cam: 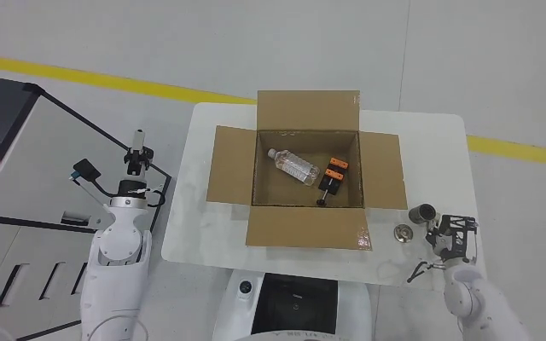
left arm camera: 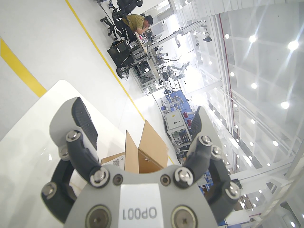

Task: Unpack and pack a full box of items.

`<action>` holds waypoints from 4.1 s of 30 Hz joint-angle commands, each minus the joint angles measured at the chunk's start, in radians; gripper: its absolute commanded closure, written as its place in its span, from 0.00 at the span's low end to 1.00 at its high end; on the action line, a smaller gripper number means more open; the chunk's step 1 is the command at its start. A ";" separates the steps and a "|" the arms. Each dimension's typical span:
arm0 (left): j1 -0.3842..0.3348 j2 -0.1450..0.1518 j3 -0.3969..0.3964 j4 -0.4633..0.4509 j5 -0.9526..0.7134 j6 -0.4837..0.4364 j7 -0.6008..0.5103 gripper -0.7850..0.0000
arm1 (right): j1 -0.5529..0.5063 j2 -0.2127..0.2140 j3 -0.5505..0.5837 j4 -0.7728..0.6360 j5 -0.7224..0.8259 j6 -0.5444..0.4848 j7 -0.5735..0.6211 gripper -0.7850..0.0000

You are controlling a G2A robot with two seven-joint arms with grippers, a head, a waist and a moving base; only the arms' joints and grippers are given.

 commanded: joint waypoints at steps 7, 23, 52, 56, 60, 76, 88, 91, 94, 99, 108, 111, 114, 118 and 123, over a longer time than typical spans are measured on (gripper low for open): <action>0.000 0.000 0.000 0.000 0.000 0.000 0.000 0.00 | 0.024 -0.008 -0.007 0.025 -0.002 0.007 0.016 0.71; 0.000 0.000 0.000 0.000 0.000 0.000 0.000 0.00 | 0.032 -0.018 0.001 0.036 -0.031 0.018 0.009 1.00; 0.000 0.000 0.000 0.000 0.000 0.000 0.000 0.00 | -0.003 -0.034 0.036 -0.018 -0.063 0.034 0.038 0.79; 0.000 0.000 0.000 0.000 0.000 0.000 0.000 0.00 | 0.001 -0.037 0.034 -0.021 -0.077 0.051 0.048 0.79; 0.000 0.000 0.000 0.000 0.000 0.000 0.000 0.00 | 0.006 -0.040 0.031 -0.022 -0.092 0.065 0.062 0.80; 0.000 0.000 0.000 0.000 0.000 0.000 0.000 0.00 | 0.034 -0.049 0.030 0.005 -0.102 0.049 0.105 0.77; 0.000 0.000 0.000 0.000 0.000 0.000 0.000 0.00 | 0.020 -0.054 0.046 -0.012 -0.106 0.026 0.082 1.00; 0.000 0.000 0.000 0.000 0.000 0.000 0.000 0.00 | 0.004 -0.054 0.060 -0.033 -0.101 0.020 0.072 1.00; 0.000 0.000 0.000 0.000 0.000 0.000 0.000 0.00 | -0.019 -0.054 0.080 -0.063 -0.094 0.014 0.070 1.00; 0.000 0.000 0.000 0.000 0.000 0.000 0.000 0.00 | -0.056 -0.052 0.118 -0.106 -0.080 -0.004 0.078 1.00; 0.000 0.000 0.000 0.000 0.000 0.000 0.000 0.00 | -0.120 -0.051 0.194 -0.201 -0.043 -0.037 0.066 1.00; 0.000 0.000 0.000 0.000 0.000 0.000 0.000 0.00 | -0.170 -0.049 0.244 -0.278 -0.022 -0.064 0.068 1.00; 0.000 0.000 0.000 0.000 0.000 0.000 0.000 0.00 | -0.224 -0.049 0.291 -0.363 0.000 -0.094 0.069 1.00; 0.000 0.000 0.000 0.000 0.000 0.000 0.000 0.00 | -0.292 -0.052 0.339 -0.485 0.024 -0.127 0.065 1.00; 0.000 0.000 0.000 0.000 0.000 0.000 0.000 0.00 | -0.328 -0.054 0.365 -0.639 0.027 -0.166 0.094 1.00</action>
